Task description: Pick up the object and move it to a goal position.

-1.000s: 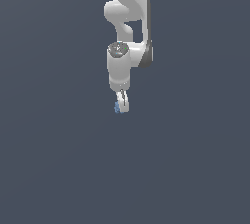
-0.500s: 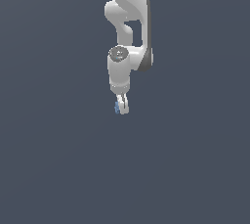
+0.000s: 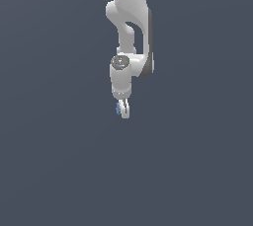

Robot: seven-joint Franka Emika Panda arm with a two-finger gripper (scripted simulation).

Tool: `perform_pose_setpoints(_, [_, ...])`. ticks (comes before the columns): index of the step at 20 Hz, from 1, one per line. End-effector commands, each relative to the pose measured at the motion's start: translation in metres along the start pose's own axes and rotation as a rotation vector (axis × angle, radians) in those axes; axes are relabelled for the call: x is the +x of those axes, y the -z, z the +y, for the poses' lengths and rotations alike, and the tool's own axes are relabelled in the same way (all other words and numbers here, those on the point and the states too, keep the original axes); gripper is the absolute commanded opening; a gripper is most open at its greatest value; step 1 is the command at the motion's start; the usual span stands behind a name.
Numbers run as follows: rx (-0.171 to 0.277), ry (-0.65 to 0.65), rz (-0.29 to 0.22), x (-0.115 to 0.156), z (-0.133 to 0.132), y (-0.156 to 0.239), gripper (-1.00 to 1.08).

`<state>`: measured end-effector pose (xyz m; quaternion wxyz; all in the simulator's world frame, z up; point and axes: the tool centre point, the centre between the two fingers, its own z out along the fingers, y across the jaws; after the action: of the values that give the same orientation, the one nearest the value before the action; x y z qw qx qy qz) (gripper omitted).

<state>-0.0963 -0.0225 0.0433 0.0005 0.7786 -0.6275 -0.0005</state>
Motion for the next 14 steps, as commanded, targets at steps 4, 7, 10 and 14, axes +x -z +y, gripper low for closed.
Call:
perform_pose_setpoints(4, [0.001, 0.0, 0.0, 0.0, -0.0004, -0.0013, -1.0])
perform_pose_setpoints(7, [0.001, 0.0, 0.0, 0.0, -0.0004, -0.0013, -1.0])
perform_pose_setpoints(10, [0.001, 0.0, 0.0, 0.0, -0.0004, -0.0013, -1.0])
perform_pose_setpoints(14, [0.003, 0.0, 0.0, 0.0, -0.0011, 0.002, -1.0])
